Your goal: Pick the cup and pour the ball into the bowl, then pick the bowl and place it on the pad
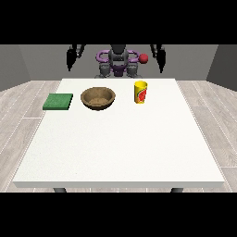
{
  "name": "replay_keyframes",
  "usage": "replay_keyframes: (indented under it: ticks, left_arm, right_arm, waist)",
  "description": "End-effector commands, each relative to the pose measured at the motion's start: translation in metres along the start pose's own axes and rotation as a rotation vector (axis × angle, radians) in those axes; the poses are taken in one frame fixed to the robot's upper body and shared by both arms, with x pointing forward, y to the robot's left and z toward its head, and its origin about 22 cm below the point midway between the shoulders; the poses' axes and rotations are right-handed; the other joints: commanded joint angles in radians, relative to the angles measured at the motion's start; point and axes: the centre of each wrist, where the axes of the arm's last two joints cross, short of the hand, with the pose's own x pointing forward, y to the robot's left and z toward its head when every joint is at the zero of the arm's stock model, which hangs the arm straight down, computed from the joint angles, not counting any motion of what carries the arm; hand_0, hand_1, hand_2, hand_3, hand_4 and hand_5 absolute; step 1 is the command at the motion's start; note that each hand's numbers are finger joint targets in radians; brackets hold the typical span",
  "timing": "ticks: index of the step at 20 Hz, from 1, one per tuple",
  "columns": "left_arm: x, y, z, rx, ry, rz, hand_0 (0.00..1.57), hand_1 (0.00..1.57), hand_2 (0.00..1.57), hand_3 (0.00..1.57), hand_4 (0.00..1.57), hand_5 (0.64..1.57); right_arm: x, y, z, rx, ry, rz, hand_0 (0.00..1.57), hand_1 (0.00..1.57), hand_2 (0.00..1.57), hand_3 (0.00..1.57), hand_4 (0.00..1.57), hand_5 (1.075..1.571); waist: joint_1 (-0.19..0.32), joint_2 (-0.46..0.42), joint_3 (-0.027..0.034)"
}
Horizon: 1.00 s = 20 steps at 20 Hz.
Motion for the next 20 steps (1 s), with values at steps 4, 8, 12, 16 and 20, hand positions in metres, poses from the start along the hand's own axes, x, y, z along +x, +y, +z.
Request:
replay_keyframes:
  ticks: [4,8,12,16,20]
  left_arm:
    - [0.027,0.007,-0.003,-0.010,-0.026,-0.024,0.00,0.00,0.00,0.00,0.00,1.557]
    - [0.065,0.013,-0.023,0.024,-0.062,0.157,0.00,0.00,0.00,0.00,0.00,1.558]
    - [0.049,0.049,-0.006,0.083,-0.086,0.127,0.00,0.00,0.00,0.00,0.00,1.552]
    - [0.040,0.051,-0.012,0.074,-0.167,0.118,0.00,0.00,0.00,0.00,0.00,1.547]
    - [0.046,0.052,-0.034,0.078,-0.244,0.112,0.00,0.00,0.00,0.00,0.00,1.539]
  right_arm:
    - [0.025,-0.012,-0.003,0.010,-0.018,0.033,0.00,0.00,0.00,0.00,0.00,1.569]
    - [0.026,-0.056,0.001,0.108,0.005,-0.104,0.00,0.00,0.00,0.00,0.00,1.569]
    - [0.039,-0.050,0.015,0.119,0.002,-0.117,0.00,0.00,0.00,0.00,0.00,1.570]
    - [0.053,-0.059,0.006,0.100,-0.083,-0.138,0.00,0.00,0.00,0.00,0.00,1.569]
    - [0.045,-0.068,-0.006,0.123,-0.135,-0.122,0.00,0.00,0.00,0.00,0.00,1.569]
  waist:
    - [-0.007,-0.229,0.0017]
    - [-0.039,-0.187,0.0062]
    - [-0.046,-0.149,0.0048]
    - [-0.045,-0.064,0.0049]
    - [-0.057,0.028,0.0050]
